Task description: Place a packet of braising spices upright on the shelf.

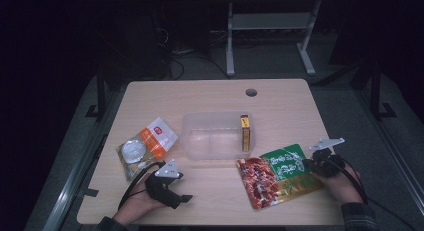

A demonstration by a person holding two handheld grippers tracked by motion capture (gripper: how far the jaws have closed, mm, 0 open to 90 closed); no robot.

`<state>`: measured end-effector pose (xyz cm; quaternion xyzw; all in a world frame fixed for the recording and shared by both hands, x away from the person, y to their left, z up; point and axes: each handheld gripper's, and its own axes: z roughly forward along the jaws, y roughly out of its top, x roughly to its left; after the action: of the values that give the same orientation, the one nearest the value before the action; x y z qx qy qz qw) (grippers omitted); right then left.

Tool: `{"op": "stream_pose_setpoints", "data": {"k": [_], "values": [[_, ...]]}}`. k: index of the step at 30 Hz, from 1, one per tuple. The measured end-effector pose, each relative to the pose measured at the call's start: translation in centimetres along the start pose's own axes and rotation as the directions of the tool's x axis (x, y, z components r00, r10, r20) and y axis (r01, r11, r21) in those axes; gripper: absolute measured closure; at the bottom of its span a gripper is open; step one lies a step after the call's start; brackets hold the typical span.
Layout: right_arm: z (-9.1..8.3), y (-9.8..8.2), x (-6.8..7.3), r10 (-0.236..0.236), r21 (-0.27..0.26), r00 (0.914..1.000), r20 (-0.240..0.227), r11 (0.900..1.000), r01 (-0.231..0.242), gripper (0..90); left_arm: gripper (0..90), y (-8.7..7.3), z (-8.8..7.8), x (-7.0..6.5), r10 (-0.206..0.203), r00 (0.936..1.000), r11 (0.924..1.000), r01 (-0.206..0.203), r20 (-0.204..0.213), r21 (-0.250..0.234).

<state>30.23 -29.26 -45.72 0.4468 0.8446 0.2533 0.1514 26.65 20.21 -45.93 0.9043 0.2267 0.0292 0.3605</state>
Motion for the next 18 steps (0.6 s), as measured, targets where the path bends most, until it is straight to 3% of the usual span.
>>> {"op": "stream_pose_setpoints", "data": {"k": [3,9,13,15,18], "values": [[-0.2,-0.1,1.3,-0.046,0.004,0.9988,-0.017,0.999,0.047,90.0,16.3,0.0,0.1,0.2,0.006,0.9997,0.9999,-0.006,0.024,-0.009],[-0.2,0.1,3.2,-0.097,-0.003,0.9918,-0.083,0.995,0.097,90.0,16.3,0.1,0.2,0.3,0.011,0.9994,0.9999,-0.011,0.032,-0.008],[0.0,0.4,3.9,-0.128,-0.003,0.9865,-0.103,0.992,0.128,90.0,16.3,0.2,0.2,0.3,0.024,0.9993,0.9997,-0.024,0.028,-0.007],[0.2,0.9,4.7,-0.158,-0.002,0.9795,-0.125,0.987,0.159,90.0,16.3,0.3,0.3,0.2,-0.001,0.9995,0.9998,0.002,0.032,-0.017],[0.4,1.0,5.3,-0.169,-0.010,0.9738,-0.153,0.986,0.169,90.0,16.3,0.4,0.3,0.1,-0.017,0.9995,0.9995,0.018,0.028,-0.025]]}}
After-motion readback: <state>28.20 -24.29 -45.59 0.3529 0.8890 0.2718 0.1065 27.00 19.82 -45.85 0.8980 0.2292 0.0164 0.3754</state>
